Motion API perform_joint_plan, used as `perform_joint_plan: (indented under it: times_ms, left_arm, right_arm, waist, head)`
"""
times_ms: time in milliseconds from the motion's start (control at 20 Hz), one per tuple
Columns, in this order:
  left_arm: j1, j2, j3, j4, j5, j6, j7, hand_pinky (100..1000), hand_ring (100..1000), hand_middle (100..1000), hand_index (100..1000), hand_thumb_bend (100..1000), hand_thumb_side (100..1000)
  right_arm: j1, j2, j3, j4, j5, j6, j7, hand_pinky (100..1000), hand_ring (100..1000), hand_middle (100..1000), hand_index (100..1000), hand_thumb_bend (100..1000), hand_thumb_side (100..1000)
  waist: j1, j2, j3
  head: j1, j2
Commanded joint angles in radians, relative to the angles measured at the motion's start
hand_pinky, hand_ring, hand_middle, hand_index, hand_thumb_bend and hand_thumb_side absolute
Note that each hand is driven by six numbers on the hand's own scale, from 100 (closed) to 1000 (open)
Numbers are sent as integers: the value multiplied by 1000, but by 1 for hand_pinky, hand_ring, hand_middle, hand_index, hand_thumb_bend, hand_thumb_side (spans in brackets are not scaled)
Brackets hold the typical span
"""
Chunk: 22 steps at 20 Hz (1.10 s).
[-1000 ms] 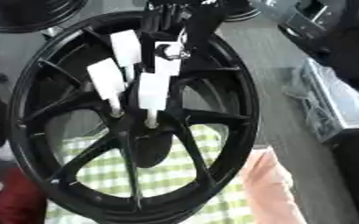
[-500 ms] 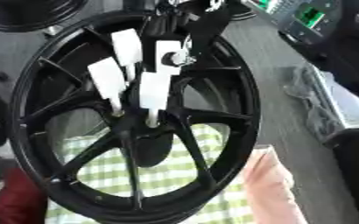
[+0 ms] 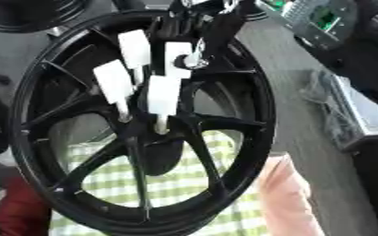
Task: Pull the pin out of the wheel hub.
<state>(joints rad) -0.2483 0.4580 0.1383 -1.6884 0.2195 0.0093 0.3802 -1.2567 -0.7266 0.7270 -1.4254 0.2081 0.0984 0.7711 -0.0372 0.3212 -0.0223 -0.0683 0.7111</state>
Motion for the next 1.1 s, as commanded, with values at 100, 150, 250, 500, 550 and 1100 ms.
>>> perform_joint_plan:
  times_ms: [100,150,250,500,550,1100]
  left_arm:
    - [-12,26,3,-15,2,1,0,693,832,747,714,256,588]
    - [-12,25,4,-16,2,0,1,693,832,747,714,256,588]
    - [-13,25,3,-16,2,1,1,693,832,747,714,255,588]
    - [-13,25,3,-16,3,1,1,694,832,747,714,255,589]
    - [-13,26,3,-16,3,1,1,694,832,747,714,254,590]
    - [-14,26,2,-15,4,4,-3,695,832,748,715,252,593]
  right_arm:
    - [-10,-18,-21,11,9,-5,1,839,838,799,856,277,427]
    - [-9,-17,-21,13,9,-5,1,839,838,799,856,275,426]
    - [-8,-15,-22,17,12,-5,1,839,838,798,855,275,422]
    - [-4,-11,-23,27,10,-9,7,833,821,758,838,268,442]
    - [-4,-10,-24,29,7,-10,8,831,818,745,829,262,436]
    - [-6,-5,-28,16,-42,5,-34,815,796,655,758,179,431]
  waist:
    - [5,-14,3]
    - [5,-14,4]
    - [6,-13,4]
    - [7,-11,4]
    - [7,-11,4]
    - [6,-12,5]
  head:
    - [-4,-2]
    - [-5,-2]
    - [-7,-2]
    - [-9,0]
    - [-9,0]
    - [-8,0]
